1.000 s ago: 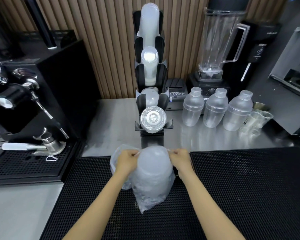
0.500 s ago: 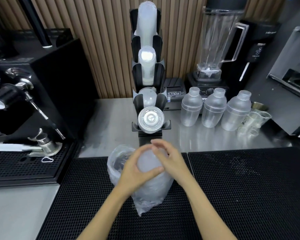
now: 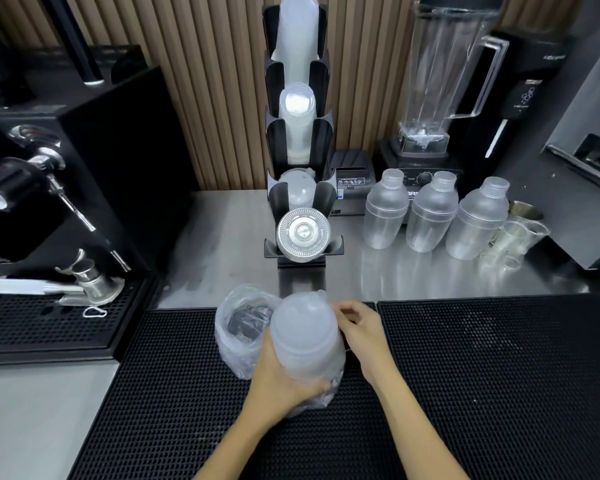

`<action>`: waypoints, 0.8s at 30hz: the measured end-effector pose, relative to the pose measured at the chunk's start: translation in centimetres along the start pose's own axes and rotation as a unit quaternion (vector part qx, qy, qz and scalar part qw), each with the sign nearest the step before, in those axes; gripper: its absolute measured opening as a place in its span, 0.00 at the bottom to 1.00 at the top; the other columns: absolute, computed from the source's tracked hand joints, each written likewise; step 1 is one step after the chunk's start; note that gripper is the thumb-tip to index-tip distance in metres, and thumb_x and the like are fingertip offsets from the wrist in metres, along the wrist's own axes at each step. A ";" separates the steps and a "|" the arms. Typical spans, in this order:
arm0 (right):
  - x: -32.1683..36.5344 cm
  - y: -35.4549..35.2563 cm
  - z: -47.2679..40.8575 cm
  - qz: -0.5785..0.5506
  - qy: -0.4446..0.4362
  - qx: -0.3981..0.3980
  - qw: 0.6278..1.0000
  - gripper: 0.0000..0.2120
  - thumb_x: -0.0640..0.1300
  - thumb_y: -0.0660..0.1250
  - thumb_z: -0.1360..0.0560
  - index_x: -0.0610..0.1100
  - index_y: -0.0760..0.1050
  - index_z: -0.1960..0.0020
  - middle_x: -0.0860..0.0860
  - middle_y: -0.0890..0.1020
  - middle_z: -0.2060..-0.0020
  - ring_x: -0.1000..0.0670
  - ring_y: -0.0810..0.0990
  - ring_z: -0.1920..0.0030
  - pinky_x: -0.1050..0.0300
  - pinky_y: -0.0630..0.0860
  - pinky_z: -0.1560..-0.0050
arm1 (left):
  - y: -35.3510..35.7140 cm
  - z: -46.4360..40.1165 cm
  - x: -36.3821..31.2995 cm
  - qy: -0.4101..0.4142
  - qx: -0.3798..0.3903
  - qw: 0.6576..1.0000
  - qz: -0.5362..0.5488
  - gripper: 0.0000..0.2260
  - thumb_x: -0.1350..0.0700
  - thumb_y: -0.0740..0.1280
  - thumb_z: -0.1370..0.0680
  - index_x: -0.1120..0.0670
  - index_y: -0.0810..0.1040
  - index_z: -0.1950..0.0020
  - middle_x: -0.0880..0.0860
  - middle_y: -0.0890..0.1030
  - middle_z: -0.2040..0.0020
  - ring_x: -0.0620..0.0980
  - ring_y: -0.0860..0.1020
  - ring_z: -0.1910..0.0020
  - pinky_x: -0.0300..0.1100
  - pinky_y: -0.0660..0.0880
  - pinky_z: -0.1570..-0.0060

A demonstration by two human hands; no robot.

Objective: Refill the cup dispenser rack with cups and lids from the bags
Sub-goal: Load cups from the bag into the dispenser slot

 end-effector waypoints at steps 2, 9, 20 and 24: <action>-0.5 -0.2 -0.4 0.017 0.000 0.014 1.000 0.04 0.36 0.68 0.28 0.43 0.79 0.60 0.49 0.83 0.59 0.53 0.80 0.55 0.67 0.75 0.57 | -0.4 0.0 -0.2 -0.011 0.025 1.000 0.005 0.52 0.48 0.83 0.49 0.38 0.56 0.33 0.41 0.67 0.33 0.34 0.67 0.34 0.27 0.65 0.37; 0.5 0.0 0.5 0.003 -0.058 0.024 0.998 0.11 0.49 0.66 0.25 0.50 0.74 0.44 0.52 0.80 0.47 0.50 0.77 0.42 0.69 0.73 0.46 | -1.9 -2.2 -3.9 0.061 -0.021 0.998 0.009 0.54 0.40 0.81 0.50 0.45 0.57 0.31 0.43 0.66 0.32 0.35 0.67 0.35 0.27 0.64 0.36; 0.0 2.7 3.0 0.115 -0.130 0.178 0.969 0.53 0.42 0.82 0.47 0.64 0.55 0.33 0.62 0.63 0.33 0.62 0.66 0.33 0.64 0.64 0.32 | -0.3 -1.1 0.8 -0.026 0.071 0.995 -0.071 0.42 0.52 0.83 0.45 0.52 0.70 0.35 0.48 0.79 0.42 0.44 0.77 0.40 0.48 0.76 0.40; -2.1 2.5 3.5 0.137 -0.083 0.207 0.965 0.60 0.45 0.83 0.46 0.59 0.46 0.27 0.62 0.61 0.30 0.62 0.62 0.30 0.58 0.62 0.29 | -1.3 -0.8 0.6 -0.071 0.152 0.983 -0.078 0.54 0.49 0.84 0.47 0.50 0.58 0.27 0.45 0.71 0.33 0.40 0.69 0.33 0.45 0.67 0.31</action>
Point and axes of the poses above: each hand's wrist, its own z-axis away from the middle knuckle, its own y-axis out of the palm, x = y × z, the point moved 5 cm from there along -z, towards the middle knuckle
